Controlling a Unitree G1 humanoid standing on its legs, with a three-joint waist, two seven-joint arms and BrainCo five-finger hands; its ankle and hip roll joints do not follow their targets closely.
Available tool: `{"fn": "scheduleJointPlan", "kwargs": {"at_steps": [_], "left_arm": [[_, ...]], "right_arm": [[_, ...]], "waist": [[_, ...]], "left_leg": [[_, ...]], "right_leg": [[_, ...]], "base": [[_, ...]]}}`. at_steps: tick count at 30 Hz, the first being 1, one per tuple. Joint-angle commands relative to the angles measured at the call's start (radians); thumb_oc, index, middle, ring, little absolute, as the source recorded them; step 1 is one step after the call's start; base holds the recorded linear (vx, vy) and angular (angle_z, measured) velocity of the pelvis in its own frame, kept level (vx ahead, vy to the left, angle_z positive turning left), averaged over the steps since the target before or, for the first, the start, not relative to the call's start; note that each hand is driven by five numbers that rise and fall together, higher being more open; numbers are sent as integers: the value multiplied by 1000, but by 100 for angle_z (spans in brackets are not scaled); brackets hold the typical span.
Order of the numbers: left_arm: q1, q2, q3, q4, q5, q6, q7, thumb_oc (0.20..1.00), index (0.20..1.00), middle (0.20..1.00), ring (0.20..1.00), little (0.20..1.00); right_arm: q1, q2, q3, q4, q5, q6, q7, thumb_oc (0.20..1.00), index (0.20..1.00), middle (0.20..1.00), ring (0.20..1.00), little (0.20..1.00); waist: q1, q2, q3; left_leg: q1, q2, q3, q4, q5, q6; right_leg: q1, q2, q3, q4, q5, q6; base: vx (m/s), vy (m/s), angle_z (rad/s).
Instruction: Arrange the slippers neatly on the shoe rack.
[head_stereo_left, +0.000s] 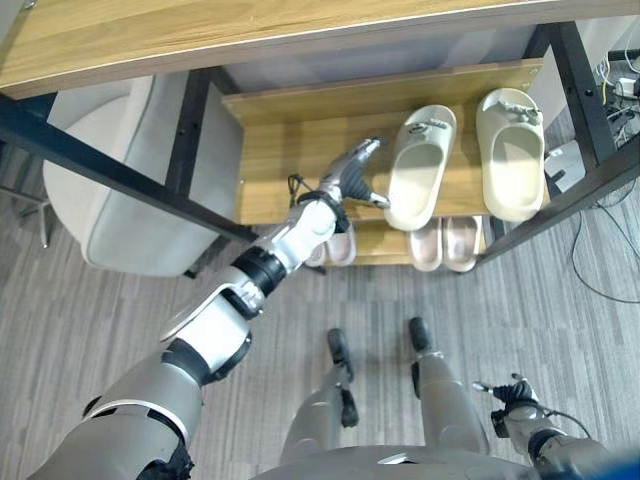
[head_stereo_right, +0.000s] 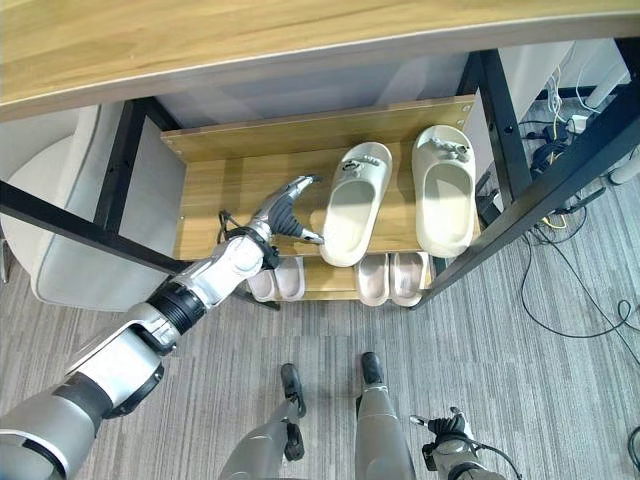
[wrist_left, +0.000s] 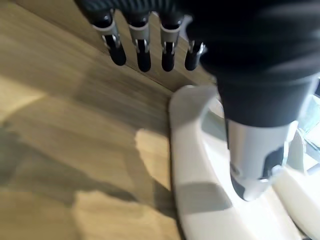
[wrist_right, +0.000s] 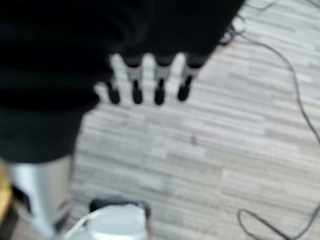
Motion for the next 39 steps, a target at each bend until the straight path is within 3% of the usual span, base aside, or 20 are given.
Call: {"fn": "scheduleJointPlan", "kwargs": {"at_steps": [1, 15, 23, 39], "left_arm": [[-3, 32, 81, -20, 28, -23, 4, 1000, 1000, 1000, 1000, 1000], [85, 67, 94, -161, -34, -33, -70, 1000, 1000, 1000, 1000, 1000], [99, 23, 83, -176, -49, -32, -88, 1000, 1000, 1000, 1000, 1000], [49, -169, 48, -6, -107, -9, -84, 1000, 1000, 1000, 1000, 1000]], "right_arm": [[22, -15, 10, -15, 14, 11, 8, 1000, 1000, 1000, 1000, 1000], [17, -4, 3, -23, 9, 18, 20, 1000, 1000, 1000, 1000, 1000], [11, -1, 4, -22, 6, 19, 22, 1000, 1000, 1000, 1000, 1000], [-4, -15, 18, -18, 5, 26, 16, 1000, 1000, 1000, 1000, 1000]], "waist": [[0, -29, -14], [7, -27, -10], [3, -23, -3], [-23, -11, 6]], "left_leg": [[-58, -30, -27, 129, -104, -13], [-57, -28, -31, 136, -109, -13], [-65, -31, -30, 138, -110, -10], [-72, -32, -17, 145, -114, -8]], "right_leg": [[50, -8, -72, -126, 15, 15], [47, -4, -74, -114, 9, 8], [29, -5, -72, -103, 11, 7], [7, -4, -59, -89, 11, 6]], "base": [[8, -7, 3], [0, -3, 2], [-4, -1, 0], [0, 0, 0]]}}
